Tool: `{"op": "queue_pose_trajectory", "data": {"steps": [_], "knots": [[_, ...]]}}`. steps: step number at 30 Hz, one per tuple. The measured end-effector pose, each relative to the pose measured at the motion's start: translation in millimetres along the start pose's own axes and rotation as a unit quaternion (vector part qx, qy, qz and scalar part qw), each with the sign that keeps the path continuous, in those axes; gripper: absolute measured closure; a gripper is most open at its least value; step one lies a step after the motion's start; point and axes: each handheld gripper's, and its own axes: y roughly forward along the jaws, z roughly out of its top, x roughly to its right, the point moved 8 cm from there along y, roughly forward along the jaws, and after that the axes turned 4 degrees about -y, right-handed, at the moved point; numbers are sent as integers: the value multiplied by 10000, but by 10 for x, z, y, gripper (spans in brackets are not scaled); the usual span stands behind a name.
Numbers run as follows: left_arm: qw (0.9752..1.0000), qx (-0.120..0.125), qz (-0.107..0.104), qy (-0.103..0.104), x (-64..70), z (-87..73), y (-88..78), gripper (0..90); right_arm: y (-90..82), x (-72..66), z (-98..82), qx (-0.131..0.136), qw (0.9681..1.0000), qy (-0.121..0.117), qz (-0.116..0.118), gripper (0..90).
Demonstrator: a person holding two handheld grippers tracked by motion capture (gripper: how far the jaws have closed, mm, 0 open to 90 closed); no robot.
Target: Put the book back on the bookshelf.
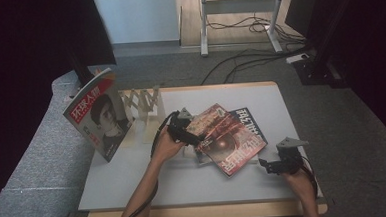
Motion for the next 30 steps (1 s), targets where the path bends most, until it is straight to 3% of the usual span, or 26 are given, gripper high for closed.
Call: {"op": "queue_pose_trajectory", "data": {"steps": [13,18,24,30], "knots": [[9996,-95,153,-196,-218,-61,189,0,-47,-67,131,91,9998,-166,-29,54],[9994,-28,76,-343,-268,-58,232,0,-16,-106,154,91,9997,-217,-22,54],[9993,-129,34,-347,-291,-96,315,0,28,-132,175,133,9996,-238,-40,54],[9989,-49,-66,-463,-301,-101,354,0,77,-145,187,133,9996,-235,-78,55]]}}
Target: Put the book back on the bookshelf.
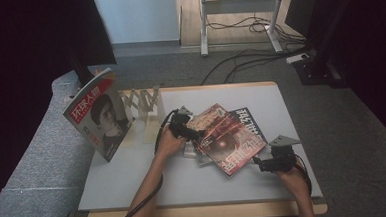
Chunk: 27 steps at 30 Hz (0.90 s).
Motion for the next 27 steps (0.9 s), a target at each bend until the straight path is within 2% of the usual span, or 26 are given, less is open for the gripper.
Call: {"op": "queue_pose_trajectory", "data": {"steps": [12,18,27], "knots": [[9999,91,35,-32,15,-23,-10,0,97,34,12,14,9999,59,-97,39],[10000,51,42,-17,38,-61,-47,0,113,74,-2,12,9999,128,-116,14],[9999,-14,93,-42,99,-130,-117,0,102,125,0,-13,9996,115,-275,11]]}}
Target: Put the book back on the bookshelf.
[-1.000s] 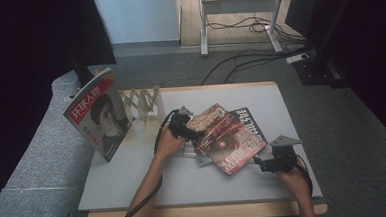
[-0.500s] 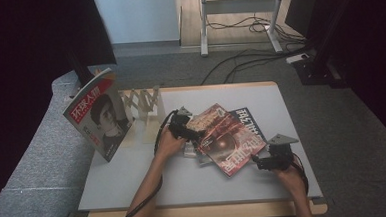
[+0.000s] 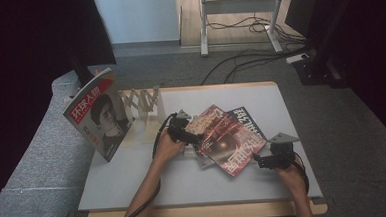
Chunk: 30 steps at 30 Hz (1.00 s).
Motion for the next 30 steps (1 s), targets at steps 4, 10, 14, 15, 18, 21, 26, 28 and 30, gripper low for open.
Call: {"op": "queue_pose_trajectory", "data": {"steps": [4,10,14,15,18,21,26,28,30], "knots": [[10000,-39,25,14,27,-30,-32,0,-1,24,7,-19,10000,-6,-60,11],[10000,-83,5,40,66,-85,-85,0,0,68,17,-13,9999,62,-140,16],[10000,-75,20,19,89,-116,-114,0,11,88,21,-55,9998,72,-171,8],[10000,-74,22,18,94,-123,-120,0,15,93,24,-65,9998,74,-180,5],[10000,-90,38,14,106,-145,-141,0,25,109,32,-90,9997,67,-201,0],[10000,-77,45,-9,124,-167,-160,0,33,124,37,-94,9997,69,-213,0],[9999,-113,84,-32,155,-203,-196,0,42,146,48,-115,9995,71,-273,0],[9999,-110,97,-21,170,-222,-218,0,36,141,49,-101,9995,92,-299,21],[9999,-91,134,19,172,-242,-248,0,25,133,45,-41,9996,109,-275,46]]}}
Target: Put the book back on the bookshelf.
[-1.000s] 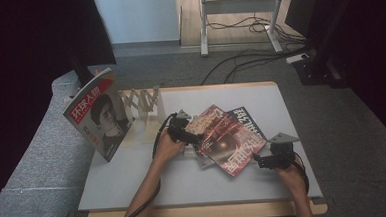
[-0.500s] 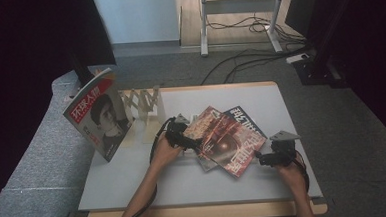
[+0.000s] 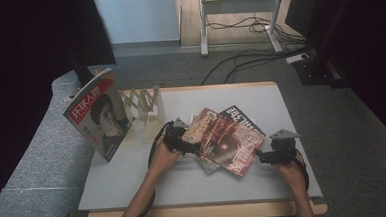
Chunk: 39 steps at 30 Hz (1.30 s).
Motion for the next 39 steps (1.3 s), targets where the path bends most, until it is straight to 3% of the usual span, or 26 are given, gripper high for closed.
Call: {"op": "queue_pose_trajectory", "data": {"steps": [2,5,8,14,20,39], "knots": [[10000,-37,0,7,-1,-26,-35,0,-6,-5,-3,53,10000,14,40,51],[9997,-132,-177,50,47,-78,-69,1,3,0,2,85,9999,40,67,19],[9997,-153,-87,185,74,-99,-61,0,16,9,17,65,10000,6,12,0],[9998,-86,-192,5,14,-79,-69,0,19,55,50,74,9999,46,-76,0],[9997,-143,-104,149,75,-121,-63,0,58,178,57,65,9996,156,-228,0],[9996,-161,-245,-16,179,-341,-235,0,166,249,161,8,9997,153,-210,0]]}}
